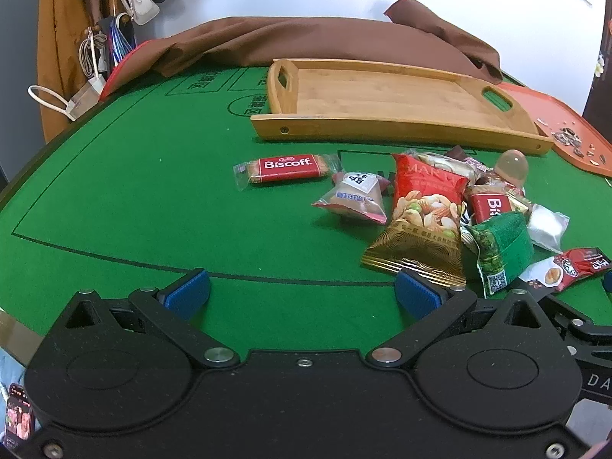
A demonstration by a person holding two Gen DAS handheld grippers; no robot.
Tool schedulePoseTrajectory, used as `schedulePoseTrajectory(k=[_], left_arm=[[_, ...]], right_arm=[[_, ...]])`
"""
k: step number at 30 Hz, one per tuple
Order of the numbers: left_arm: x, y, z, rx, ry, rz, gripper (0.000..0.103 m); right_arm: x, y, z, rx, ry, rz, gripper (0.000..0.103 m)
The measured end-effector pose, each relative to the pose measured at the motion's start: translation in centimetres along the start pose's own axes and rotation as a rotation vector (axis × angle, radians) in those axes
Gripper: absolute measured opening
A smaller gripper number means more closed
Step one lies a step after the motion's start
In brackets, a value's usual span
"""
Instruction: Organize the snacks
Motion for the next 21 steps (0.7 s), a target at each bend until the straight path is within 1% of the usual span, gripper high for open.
schedulePoseTrajectory(k=[4,7,9,12,14,19,20,21], left_arm=[[-0.2,-0.1,0.1,0.036,-0.015,0.007,0.103],[-0.4,-0.1,0.1,0.058,-0.032,0.02,0.103],[-0.4,-0.1,0.0,0.055,-0.028,0.022,0.103],[-0.2,0.2,-0.3,0.037,-0.031,0.03,0.103],[0.4,0.6,-0.7,0.046,-0.055,0.043,0.103],[2.3,1.6,-2.4,0.11,-0.136,0.094,0.103],[2.6,1.6,-2.7,0.117,-0.143,0.107,0.102],[3.0,1.5,-2.9,0.118,-0.147,0.115,0.099]], right_arm=[[0.1,0.1,0.1,0.011,0.0,-0.009,0.103],[0.0,0.3,0.0,-0.003,0.01,-0.025,0.103],[0.0,0.5,0.0,-0.012,0.004,-0.039,0.103],[0.3,0.6,-0.4,0.003,0.009,-0.024,0.103],[0.6,0.7,-0.7,0.024,0.028,-0.004,0.103],[1.5,0.5,-1.3,0.048,0.067,0.017,0.103],[1.7,0.5,-1.4,0.052,0.07,0.015,0.103],[1.9,0.5,-1.5,0.058,0.073,0.012,0.103]])
Point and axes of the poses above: each gripper's, at about its wrist camera, not at the fingertips, and y roughly against the way its jaws point, x to its right, z to its underside, the point moved 9 cm from there along -y, roughly the way its jaws point, and after that the axes turned 12 degrees about z, right-handed, at the moved point
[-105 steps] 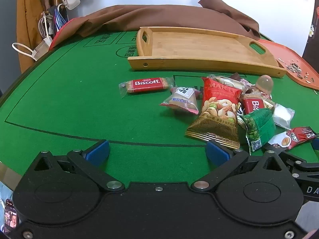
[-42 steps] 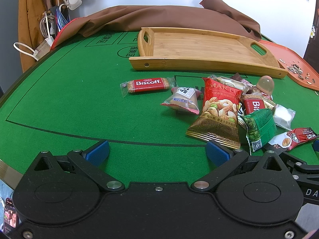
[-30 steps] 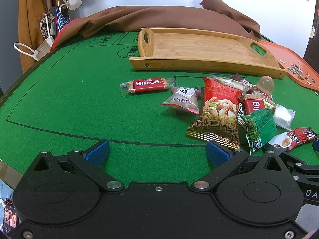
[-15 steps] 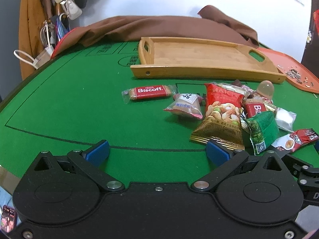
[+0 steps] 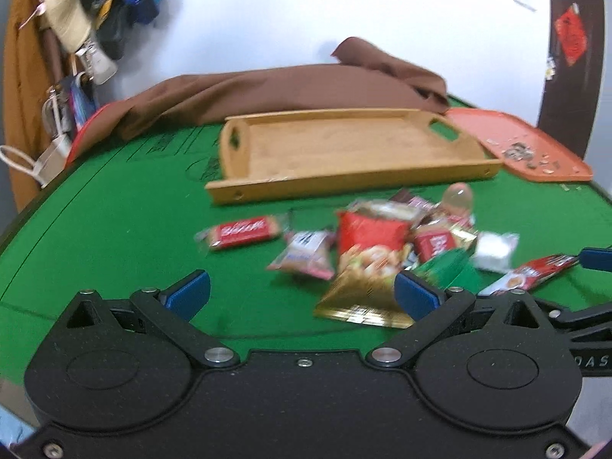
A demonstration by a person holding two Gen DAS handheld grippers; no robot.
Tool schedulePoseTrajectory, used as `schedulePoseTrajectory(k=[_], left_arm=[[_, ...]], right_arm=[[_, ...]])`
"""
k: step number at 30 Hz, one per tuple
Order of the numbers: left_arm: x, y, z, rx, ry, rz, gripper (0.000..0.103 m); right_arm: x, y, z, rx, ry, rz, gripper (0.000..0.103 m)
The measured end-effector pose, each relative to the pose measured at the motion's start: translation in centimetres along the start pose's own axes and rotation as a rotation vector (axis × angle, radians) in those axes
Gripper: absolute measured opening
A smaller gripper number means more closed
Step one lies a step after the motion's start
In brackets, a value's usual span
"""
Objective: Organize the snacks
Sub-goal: 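Grasp the red MARTH nut bag with the left gripper while the right gripper grasps the red MXT stick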
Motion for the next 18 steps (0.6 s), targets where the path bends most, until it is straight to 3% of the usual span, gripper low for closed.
schedulePoseTrajectory(k=[4,8,14,18], left_arm=[[1.1,-1.3,-0.5,-0.032,-0.017,0.026,0.069],[2.2,-2.1,-0.9,-0.037,-0.029,0.061,0.064],[2.8,-3.2,-1.1,-0.052,-0.035,0.053,0.063],[2.7,-3.9,-1.0,-0.067,-0.005,0.093,0.051]], right_arm=[[0.4,0.2,-0.2,0.026,0.026,0.002,0.103],[0.6,0.3,-0.2,0.053,0.078,0.004,0.103],[0.0,0.2,-0.3,0.087,0.213,-0.048,0.103],[-0.3,-0.8,-0.4,0.096,0.306,-0.062,0.103]])
Point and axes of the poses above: each gripper's, at about its wrist camera, not at the fingertips, and y roughly against the way its jaws point, x to its right, z to its underside, the point moved 9 cm from there along -y, roughly the way its jaws point, and after that the axes turned 12 degrees about z, right-handed, at the moved point
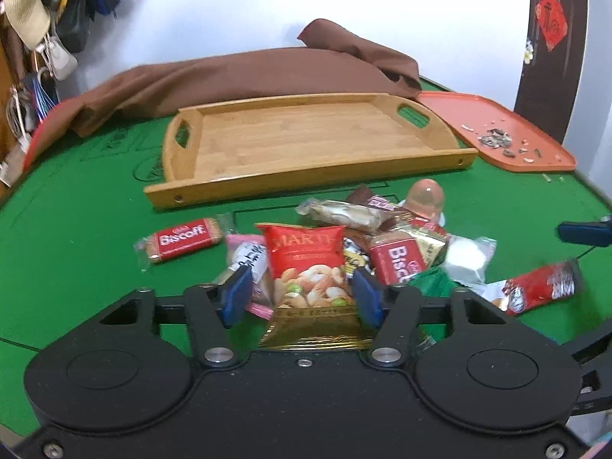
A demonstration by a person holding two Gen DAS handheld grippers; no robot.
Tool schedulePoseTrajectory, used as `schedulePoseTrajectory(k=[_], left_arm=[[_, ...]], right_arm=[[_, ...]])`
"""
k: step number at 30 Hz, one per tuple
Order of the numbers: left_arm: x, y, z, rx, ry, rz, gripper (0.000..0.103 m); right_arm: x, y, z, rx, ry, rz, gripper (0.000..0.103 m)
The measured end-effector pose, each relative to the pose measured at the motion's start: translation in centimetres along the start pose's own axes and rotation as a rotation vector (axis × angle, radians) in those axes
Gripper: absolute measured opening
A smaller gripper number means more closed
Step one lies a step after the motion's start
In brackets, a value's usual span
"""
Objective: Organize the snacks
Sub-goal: 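Grasp the red MARTH nut bag with the left gripper while the right gripper grasps the red MXT stick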
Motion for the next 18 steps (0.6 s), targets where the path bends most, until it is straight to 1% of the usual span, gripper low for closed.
schedulePoseTrajectory(k=[2,4,5,7,8,10,11,13,14,16,18], left_arm=[[0.1,-0.1,0.0,-0.004,0.009,0.015,0.044],[0.1,0.0,0.0,-0.007,0.023,0.027,0.041],[0.1,0.1,0.0,-0.006,0.029,0.03,0.041],[0.0,0.2,0.0,-0.009,0.044,0.04,0.041],[0.0,0.1,0.0,-0.011,0.046,0.041,0.043],[-0.1,-0.3,0.1,-0.023,0.047,0.036,0.048],[-0.1,-0.5,0.2,-0.029,0.049,0.036,0.049],[0.1,-0.8,0.3,-0.041,0.047,0.038,0.049],[0.2,-1.0,0.4,-0.042,0.05,0.04,0.049],[0.2,-0.9,0.4,-0.031,0.059,0.036,0.042],[0.0,-0.8,0.3,-0.033,0.083,0.05,0.041]], right_arm=[[0.0,-0.6,0.2,-0.009,0.015,-0.037,0.103],[0.1,-0.7,0.2,-0.026,-0.005,-0.083,0.096],[0.1,-0.8,0.2,-0.039,-0.019,-0.11,0.094],[0.1,-0.8,0.3,-0.059,-0.048,-0.149,0.086],[0.1,-0.7,0.4,-0.065,-0.061,-0.167,0.084],[0.0,-0.6,0.4,-0.079,-0.086,-0.198,0.076],[-0.1,-0.6,0.4,-0.086,-0.095,-0.209,0.072],[-0.3,-0.4,0.3,-0.101,-0.112,-0.229,0.057],[-0.3,-0.4,0.3,-0.11,-0.119,-0.232,0.055],[-0.5,-0.3,0.1,-0.122,-0.124,-0.234,0.049],[-0.6,-0.2,0.0,-0.13,-0.126,-0.23,0.045]])
Point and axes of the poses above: each gripper's, at about its wrist camera, not at the fingertips, and y roughly against the way its jaws point, x to its right, z to its underside, the point moved 9 cm from there along -y, roughly the way its jaws point, and after that the axes turned 12 degrees about z, right-handed, at the moved point
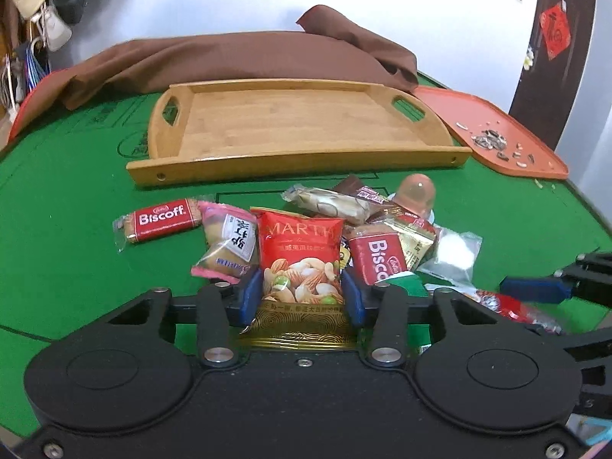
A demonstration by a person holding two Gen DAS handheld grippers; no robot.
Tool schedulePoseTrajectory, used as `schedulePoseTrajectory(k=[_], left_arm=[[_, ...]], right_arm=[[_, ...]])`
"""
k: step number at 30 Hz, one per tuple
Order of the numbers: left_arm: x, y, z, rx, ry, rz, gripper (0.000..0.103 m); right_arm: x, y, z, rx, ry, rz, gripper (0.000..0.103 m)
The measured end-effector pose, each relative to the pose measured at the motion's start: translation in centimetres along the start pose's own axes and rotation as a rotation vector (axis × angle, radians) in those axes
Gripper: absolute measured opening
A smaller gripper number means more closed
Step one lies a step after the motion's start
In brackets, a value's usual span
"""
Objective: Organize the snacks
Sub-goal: 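Grasp the red MARTH nut bag with the left gripper while the right gripper grasps the red MXT stick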
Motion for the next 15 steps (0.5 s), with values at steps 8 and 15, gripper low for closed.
schedulePoseTrajectory(k=[8,15], left_arm=[[-0.9,1.9,-1.9,0.05,-0.014,-0.01,0.039],[-2.3,2.7,-4.2,0.095,-0.013,-0.029,0.039]], right_arm=[[0.7,0.9,-1.2,0.005,-0.114,-0.027,0.02],[1.7,0.1,-1.9,-0.034,-0.202,-0.042,0.018]])
Point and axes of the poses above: each gripper's, at about its wrist camera, not at the fingertips, and y roughly against the way its jaws point, x to its right, z to its underside, the point moved 9 cm from there along -y, roughly the way its jaws point, and after that the axes turned 12 degrees about z, right-handed, at the moved point
